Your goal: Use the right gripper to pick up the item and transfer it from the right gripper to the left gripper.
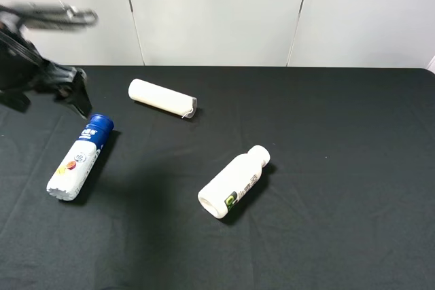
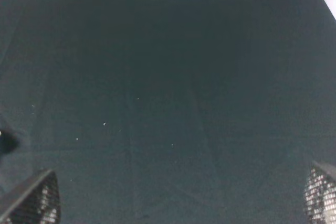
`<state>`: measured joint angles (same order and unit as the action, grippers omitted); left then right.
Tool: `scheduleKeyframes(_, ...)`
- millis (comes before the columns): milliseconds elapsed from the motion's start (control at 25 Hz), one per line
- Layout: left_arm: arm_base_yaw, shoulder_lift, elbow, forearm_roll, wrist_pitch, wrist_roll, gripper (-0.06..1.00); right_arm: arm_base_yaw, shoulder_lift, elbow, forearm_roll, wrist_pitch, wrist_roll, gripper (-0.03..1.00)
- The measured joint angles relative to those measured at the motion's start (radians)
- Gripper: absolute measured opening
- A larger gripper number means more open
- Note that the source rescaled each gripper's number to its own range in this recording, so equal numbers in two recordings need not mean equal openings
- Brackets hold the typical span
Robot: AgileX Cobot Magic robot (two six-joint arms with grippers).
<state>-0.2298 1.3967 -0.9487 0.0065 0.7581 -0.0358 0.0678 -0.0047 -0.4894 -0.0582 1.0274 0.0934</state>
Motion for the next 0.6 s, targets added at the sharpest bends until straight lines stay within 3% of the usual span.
scheduleKeyframes(600, 0.000, -0.551, -0.001, 0.000, 0.161, 0.000, 1.00, 0.000, 0.000, 0.000, 0.000, 0.000, 0.000, 1.00)
